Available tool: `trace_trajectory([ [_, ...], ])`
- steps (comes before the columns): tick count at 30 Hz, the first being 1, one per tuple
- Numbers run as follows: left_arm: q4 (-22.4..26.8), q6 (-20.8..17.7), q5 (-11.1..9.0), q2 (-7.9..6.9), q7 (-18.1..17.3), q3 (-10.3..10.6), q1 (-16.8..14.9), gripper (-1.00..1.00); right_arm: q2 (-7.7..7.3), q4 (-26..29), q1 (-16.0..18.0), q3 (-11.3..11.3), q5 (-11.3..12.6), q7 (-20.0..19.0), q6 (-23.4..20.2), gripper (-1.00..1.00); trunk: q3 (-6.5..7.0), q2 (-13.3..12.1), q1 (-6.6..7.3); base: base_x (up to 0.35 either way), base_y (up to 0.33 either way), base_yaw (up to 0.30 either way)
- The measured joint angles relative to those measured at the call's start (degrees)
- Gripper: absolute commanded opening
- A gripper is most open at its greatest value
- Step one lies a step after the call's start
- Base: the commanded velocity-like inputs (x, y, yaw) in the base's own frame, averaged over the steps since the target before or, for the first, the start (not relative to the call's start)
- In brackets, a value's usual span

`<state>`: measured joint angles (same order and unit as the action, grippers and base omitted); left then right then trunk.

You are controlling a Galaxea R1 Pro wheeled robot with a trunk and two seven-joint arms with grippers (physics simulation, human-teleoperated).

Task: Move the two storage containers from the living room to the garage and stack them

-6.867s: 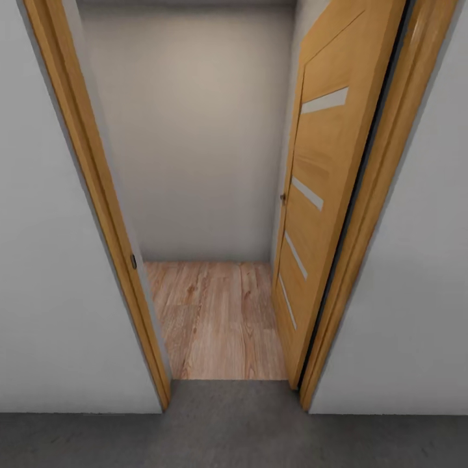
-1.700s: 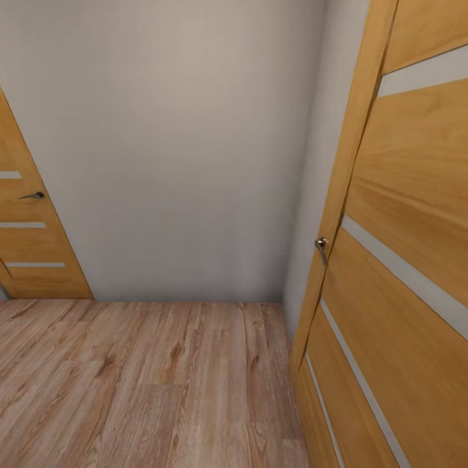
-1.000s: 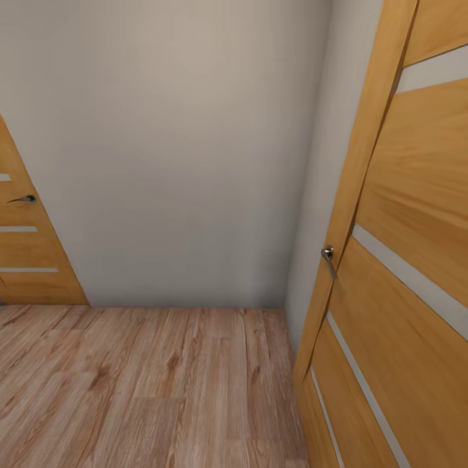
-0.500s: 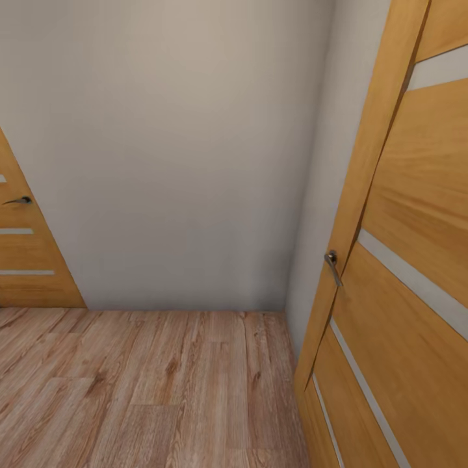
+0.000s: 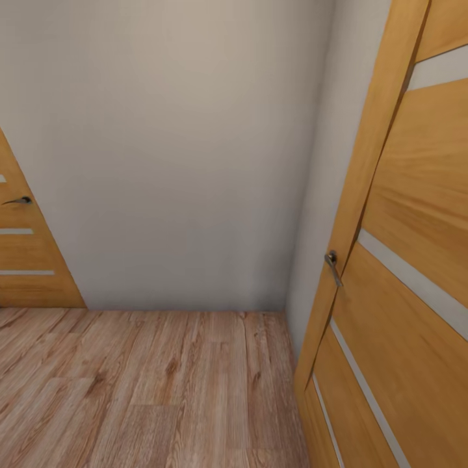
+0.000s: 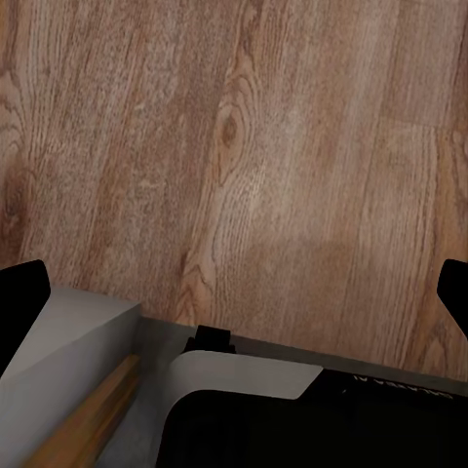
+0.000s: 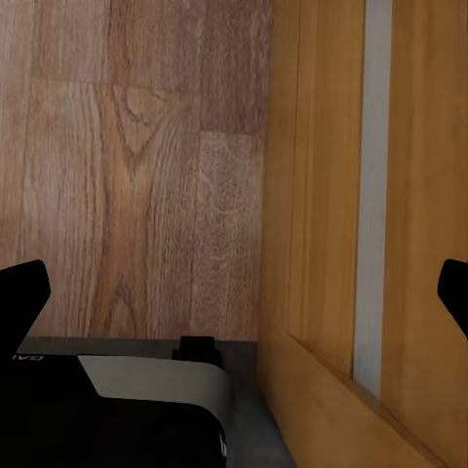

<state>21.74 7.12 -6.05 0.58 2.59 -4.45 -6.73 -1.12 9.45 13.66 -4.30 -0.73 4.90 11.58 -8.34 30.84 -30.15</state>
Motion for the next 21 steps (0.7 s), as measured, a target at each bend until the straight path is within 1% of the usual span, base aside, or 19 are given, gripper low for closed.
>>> trace_trajectory([
  [3, 0.00, 0.00, 0.03, 0.00, 0.00, 0.00, 0.00, 1.00, 0.00, 0.00, 0.00, 0.00, 0.01, 0.00, 0.00, 1.00, 0.00, 0.00, 0.01, 0.171, 0.000, 0.000],
  [11, 0.00, -0.01, 0.05, 0.00, 0.00, 0.00, -0.01, 1.00, 0.00, 0.00, 0.00, 0.00, 0.01, -0.07, -0.02, 1.00, 0.00, 0.01, 0.02, 0.273, 0.000, 0.000],
  [21, 0.01, 0.01, -0.04, 0.00, 0.00, 0.00, 0.00, 1.00, 0.00, 0.00, 0.00, 0.00, 0.01, -0.08, -0.01, 1.00, 0.00, 0.00, 0.00, 0.031, 0.000, 0.000],
])
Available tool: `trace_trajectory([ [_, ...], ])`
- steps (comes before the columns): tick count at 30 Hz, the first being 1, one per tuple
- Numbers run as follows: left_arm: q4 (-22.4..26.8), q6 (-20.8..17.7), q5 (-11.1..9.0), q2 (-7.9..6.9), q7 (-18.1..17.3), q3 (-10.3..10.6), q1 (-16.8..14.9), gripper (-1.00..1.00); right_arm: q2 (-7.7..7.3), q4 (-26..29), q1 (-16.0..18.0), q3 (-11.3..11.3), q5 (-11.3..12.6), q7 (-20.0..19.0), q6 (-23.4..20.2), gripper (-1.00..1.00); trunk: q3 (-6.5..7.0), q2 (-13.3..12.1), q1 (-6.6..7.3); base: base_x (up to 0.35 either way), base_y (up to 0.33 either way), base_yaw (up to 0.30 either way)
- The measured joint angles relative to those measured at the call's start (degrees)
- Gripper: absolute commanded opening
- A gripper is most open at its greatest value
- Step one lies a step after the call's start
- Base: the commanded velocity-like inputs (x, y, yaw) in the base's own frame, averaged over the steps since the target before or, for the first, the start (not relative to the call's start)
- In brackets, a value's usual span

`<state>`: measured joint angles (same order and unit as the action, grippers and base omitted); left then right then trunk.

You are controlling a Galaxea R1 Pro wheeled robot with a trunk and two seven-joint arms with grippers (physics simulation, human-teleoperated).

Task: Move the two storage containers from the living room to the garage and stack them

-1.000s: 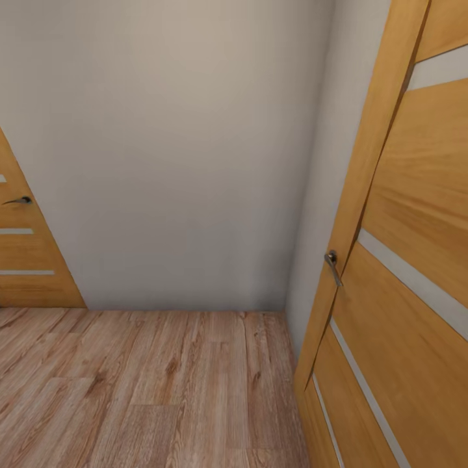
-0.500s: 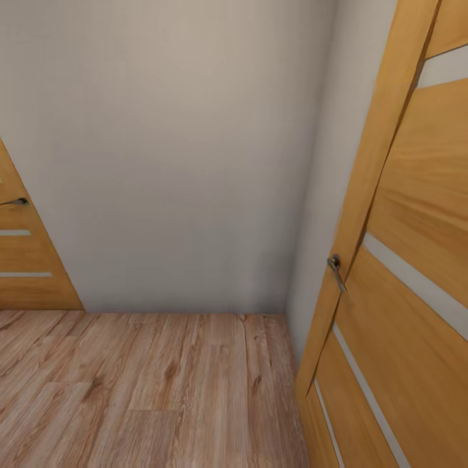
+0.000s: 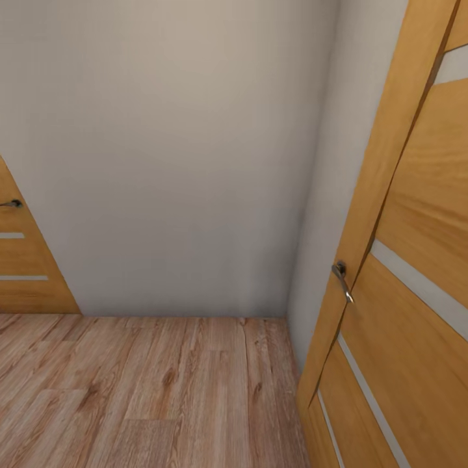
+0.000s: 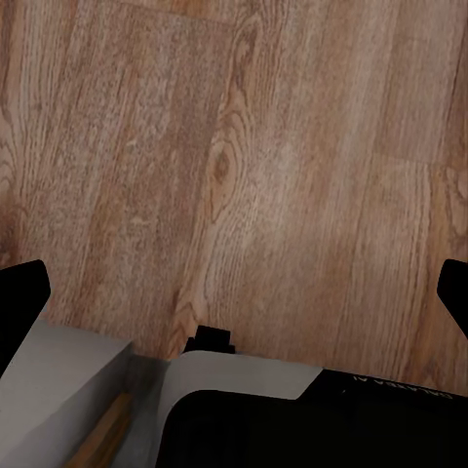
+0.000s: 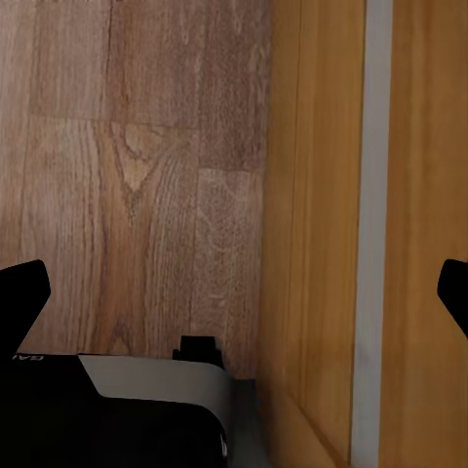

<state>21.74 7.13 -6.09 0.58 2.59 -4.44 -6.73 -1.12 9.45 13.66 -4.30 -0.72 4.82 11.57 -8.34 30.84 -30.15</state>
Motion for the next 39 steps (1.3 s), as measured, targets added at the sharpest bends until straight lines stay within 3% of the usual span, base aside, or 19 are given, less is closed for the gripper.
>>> trace_trajectory([
  [14, 0.01, 0.00, 0.08, 0.00, 0.00, 0.00, -0.03, 1.00, 0.00, 0.00, 0.00, 0.00, 0.00, 0.00, -0.04, 1.00, 0.00, 0.00, 0.00, 0.002, 0.000, 0.000],
  [25, -0.01, 0.00, 0.00, 0.00, 0.00, 0.00, -0.01, 1.00, 0.00, 0.00, 0.00, 0.00, 0.00, 0.00, -0.03, 1.00, 0.00, 0.01, 0.03, 0.235, 0.000, 0.000],
  [39, 0.00, 0.00, -0.01, 0.00, 0.00, 0.00, 0.00, 1.00, 0.00, 0.00, 0.00, 0.00, 0.00, 0.00, 0.01, 1.00, 0.00, 0.00, 0.00, 0.020, 0.004, 0.000],
])
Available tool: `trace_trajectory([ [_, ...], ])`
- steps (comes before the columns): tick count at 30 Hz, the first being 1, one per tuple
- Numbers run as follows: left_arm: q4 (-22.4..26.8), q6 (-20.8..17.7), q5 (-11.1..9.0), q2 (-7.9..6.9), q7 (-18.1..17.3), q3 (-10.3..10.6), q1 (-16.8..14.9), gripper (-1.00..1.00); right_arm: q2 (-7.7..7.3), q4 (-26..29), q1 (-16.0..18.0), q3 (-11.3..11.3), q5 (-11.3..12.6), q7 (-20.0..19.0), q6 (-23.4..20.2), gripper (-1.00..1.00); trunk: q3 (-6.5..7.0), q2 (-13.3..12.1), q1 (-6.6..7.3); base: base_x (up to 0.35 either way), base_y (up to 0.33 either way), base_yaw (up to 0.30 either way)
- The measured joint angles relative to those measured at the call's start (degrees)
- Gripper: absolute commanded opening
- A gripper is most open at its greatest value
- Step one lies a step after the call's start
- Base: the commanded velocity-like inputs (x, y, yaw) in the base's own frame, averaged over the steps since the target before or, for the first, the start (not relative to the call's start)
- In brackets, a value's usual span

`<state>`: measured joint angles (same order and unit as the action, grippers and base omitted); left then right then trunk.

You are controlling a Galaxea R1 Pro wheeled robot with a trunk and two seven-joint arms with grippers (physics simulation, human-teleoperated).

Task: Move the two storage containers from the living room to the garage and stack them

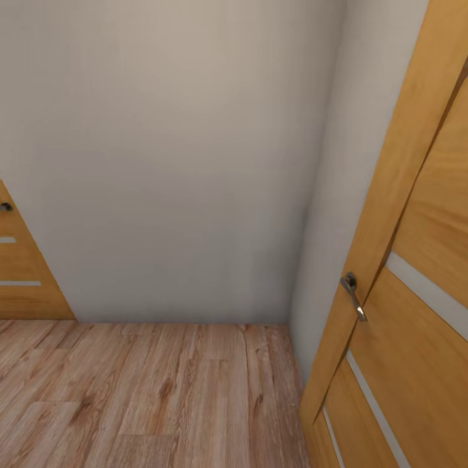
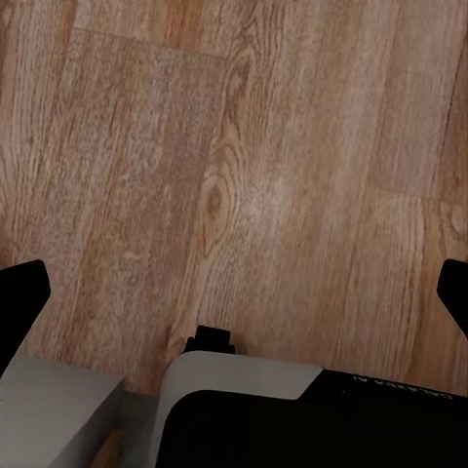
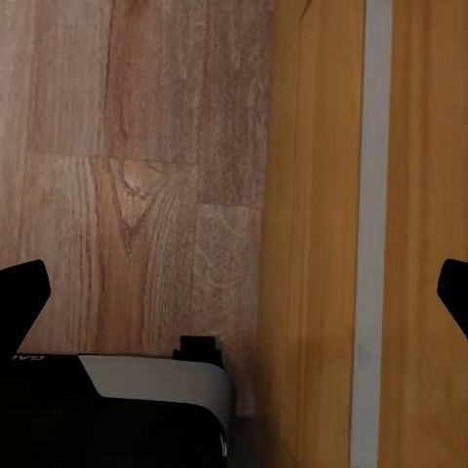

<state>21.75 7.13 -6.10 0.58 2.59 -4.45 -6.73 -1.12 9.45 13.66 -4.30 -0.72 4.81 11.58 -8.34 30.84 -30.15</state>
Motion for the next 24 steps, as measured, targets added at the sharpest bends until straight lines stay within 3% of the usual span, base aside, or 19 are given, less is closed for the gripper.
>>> trace_trajectory([
  [24, -0.01, 0.00, 0.08, 0.00, 0.00, 0.00, -0.02, 1.00, 0.00, 0.00, 0.00, 0.00, -0.02, 0.00, 0.01, 1.00, 0.00, 0.00, 0.00, 0.000, 0.009, 0.000],
])
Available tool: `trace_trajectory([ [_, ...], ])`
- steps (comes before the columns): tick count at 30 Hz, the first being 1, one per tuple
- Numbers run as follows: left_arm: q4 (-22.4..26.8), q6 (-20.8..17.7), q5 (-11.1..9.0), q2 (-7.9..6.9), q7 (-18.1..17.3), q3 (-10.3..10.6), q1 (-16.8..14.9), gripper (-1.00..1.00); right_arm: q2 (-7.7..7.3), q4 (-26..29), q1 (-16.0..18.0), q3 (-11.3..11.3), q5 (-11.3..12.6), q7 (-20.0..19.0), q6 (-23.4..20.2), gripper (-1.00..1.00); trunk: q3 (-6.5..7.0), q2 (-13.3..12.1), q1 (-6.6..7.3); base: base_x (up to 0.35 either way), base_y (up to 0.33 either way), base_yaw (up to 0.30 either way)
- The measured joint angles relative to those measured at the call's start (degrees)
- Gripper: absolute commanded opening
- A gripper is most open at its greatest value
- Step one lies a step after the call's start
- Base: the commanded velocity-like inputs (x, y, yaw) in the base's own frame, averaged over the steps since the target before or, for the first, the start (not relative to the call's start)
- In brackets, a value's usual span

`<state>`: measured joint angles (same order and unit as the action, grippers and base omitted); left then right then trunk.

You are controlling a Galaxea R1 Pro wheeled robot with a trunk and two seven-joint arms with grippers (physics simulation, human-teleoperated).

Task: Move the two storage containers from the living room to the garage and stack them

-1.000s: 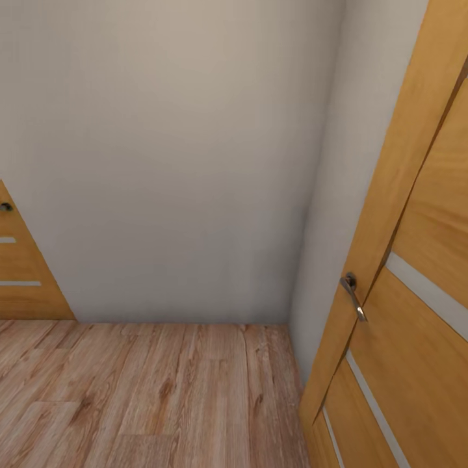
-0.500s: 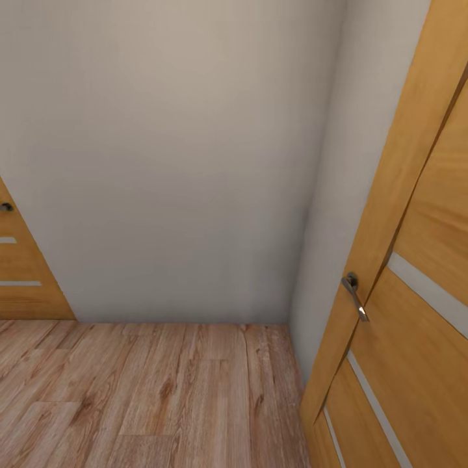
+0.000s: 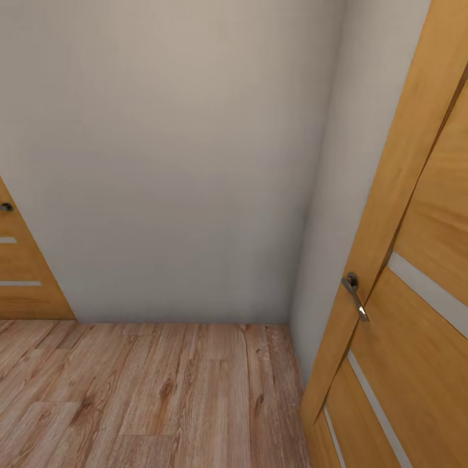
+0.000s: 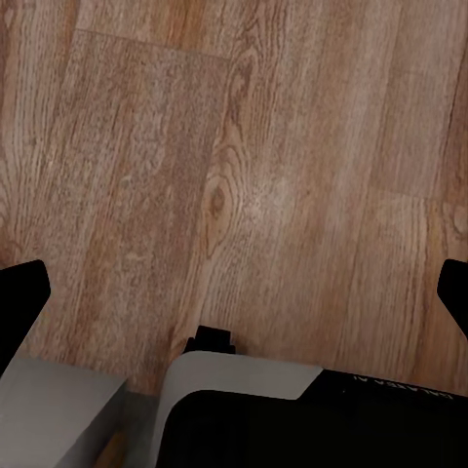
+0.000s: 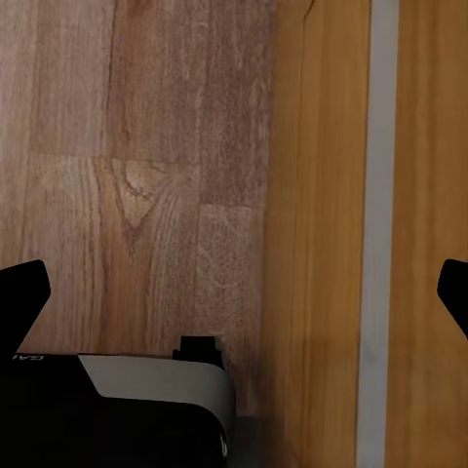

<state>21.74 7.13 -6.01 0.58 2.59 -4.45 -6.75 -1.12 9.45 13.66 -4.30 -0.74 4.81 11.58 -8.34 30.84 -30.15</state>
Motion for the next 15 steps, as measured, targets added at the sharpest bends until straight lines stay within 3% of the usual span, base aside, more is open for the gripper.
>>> trace_trajectory([
  [15, 0.00, 0.00, -0.03, 0.01, 0.00, 0.00, 0.02, 1.00, 0.00, 0.00, 0.00, 0.00, 0.02, 0.00, 0.00, 1.00, 0.00, 0.00, 0.00, 0.000, 0.015, 0.000],
])
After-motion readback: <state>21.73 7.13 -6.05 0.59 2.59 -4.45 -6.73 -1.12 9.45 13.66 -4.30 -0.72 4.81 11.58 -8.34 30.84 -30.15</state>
